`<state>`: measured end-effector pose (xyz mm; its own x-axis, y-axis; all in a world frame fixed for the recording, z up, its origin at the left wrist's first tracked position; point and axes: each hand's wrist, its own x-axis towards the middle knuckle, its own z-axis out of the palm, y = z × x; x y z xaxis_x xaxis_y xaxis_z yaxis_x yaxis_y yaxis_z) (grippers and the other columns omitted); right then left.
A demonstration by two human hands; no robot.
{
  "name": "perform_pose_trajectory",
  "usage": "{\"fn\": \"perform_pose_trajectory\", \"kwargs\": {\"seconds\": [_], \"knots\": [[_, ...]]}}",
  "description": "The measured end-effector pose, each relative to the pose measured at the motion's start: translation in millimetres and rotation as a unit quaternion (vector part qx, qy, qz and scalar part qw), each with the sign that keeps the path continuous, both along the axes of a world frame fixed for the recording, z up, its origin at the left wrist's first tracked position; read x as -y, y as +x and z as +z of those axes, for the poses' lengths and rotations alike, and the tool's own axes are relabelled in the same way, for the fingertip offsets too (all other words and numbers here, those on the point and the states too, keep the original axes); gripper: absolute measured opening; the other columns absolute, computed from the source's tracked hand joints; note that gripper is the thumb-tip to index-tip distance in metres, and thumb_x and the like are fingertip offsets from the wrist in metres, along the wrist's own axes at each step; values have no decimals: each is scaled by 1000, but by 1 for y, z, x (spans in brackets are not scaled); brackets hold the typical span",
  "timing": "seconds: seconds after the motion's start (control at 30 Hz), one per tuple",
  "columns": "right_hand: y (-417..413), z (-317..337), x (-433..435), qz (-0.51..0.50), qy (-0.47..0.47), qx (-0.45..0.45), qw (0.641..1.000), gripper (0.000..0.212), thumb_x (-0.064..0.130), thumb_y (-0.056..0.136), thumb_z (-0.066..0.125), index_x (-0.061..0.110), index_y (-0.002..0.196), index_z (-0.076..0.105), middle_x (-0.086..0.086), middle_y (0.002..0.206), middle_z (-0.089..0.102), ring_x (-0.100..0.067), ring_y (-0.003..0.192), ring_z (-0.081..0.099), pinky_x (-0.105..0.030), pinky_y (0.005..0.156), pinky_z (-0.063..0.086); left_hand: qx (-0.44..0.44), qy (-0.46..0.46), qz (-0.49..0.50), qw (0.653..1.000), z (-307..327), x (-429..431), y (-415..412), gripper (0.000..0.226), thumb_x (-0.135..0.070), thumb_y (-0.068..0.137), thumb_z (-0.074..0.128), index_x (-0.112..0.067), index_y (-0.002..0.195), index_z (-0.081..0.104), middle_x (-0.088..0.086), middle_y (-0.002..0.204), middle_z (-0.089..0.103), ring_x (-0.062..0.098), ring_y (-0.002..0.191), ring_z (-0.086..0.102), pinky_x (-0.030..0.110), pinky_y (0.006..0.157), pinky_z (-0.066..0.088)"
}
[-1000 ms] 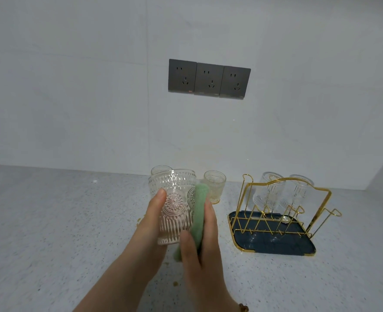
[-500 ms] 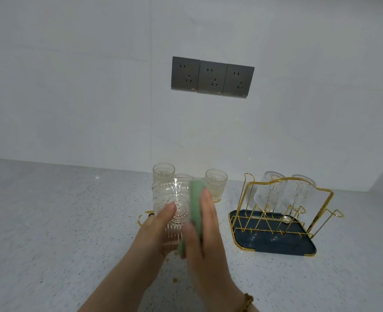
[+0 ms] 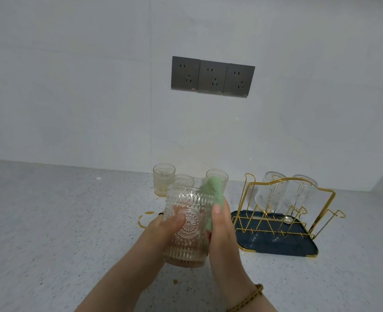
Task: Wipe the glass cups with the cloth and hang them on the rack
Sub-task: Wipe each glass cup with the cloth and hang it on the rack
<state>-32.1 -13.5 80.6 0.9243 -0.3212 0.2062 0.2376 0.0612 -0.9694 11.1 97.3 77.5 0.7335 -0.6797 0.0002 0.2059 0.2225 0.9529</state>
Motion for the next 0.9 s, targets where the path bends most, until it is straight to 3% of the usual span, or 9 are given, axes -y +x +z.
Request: {"fn": "perform_pose_trajectory", "kwargs": {"seconds": [0.07, 0.13, 0.23, 0.37, 0.53, 0.6, 0.7, 0.83, 0.9], "knots": [[-1, 2, 5, -16, -11, 18, 1000, 31, 24, 97, 34, 30, 127, 37, -1, 86, 58, 0, 53, 59, -13, 47, 46, -16, -13, -33, 999, 0, -2, 1, 53, -52, 49, 67, -18, 88, 76, 11, 92, 74, 22, 83, 71, 31, 71, 58], [0, 1, 5, -40, -46, 42, 997, 30, 30, 87, 47, 38, 116, 41, 2, 80, 53, 1, 48, 52, -12, 45, 42, -50, -26, -55, 997, -2, -2, 4, 50, -50, 46, 73, -18, 84, 77, 12, 93, 73, 23, 81, 70, 32, 72, 58], [-1, 3, 10, -32, -142, 50, 988, 31, 40, 74, 57, 37, 104, 52, 3, 82, 53, -3, 55, 53, -18, 54, 45, -92, -39, -77, 992, -9, -2, 9, 71, -53, 35, 86, -11, 92, 73, 15, 91, 70, 25, 77, 67, 34, 67, 57], [2, 26, 34, 75, -164, -81, 980, 9, 16, 85, 59, 19, 78, 55, 7, 51, 55, -4, 38, 50, -18, 37, 36, -166, -14, -99, 981, -18, -1, 14, 85, -54, 41, 84, -12, 112, 64, 13, 96, 66, 27, 75, 63, 38, 66, 52], [6, 18, 39, 23, -181, -127, 975, 19, 21, 86, 57, 2, 80, 60, -4, 62, 53, -15, 55, 49, -28, 55, 41, -238, -4, -76, 968, -24, -2, 9, 49, -51, 62, 61, -10, 85, 77, 14, 86, 71, 28, 65, 67, 35, 62, 54], [5, 14, 36, -14, -126, -134, 983, 18, 20, 87, 56, 8, 74, 59, -3, 56, 52, -10, 46, 48, -23, 47, 40, -222, -30, -44, 974, -23, -3, 6, 50, -48, 64, 52, -9, 83, 77, 13, 85, 72, 26, 66, 68, 35, 71, 49], [3, 16, 35, -74, -111, -127, 983, 20, 19, 87, 56, 12, 67, 56, -4, 56, 51, 0, 32, 42, -12, 32, 32, -173, -37, 59, 983, -24, 3, 1, 42, -25, 64, 72, -13, 104, 66, 7, 91, 73, 22, 72, 70, 35, 62, 58], [0, 23, 30, -7, -78, -151, 985, 8, 19, 86, 57, 15, 88, 51, 3, 53, 60, -4, 39, 51, -16, 37, 39, -194, -18, 158, 968, -27, 9, 3, 24, -20, 79, 58, -12, 102, 58, 10, 92, 67, 23, 72, 65, 28, 46, 56], [-3, 27, 34, 46, -73, -177, 980, 14, 24, 86, 56, 13, 94, 49, 5, 55, 62, -8, 48, 56, -19, 45, 45, -213, -13, 157, 964, -23, 6, 6, 14, -22, 89, 49, -13, 91, 58, 8, 77, 67, 18, 56, 65, 27, 41, 54]]}}
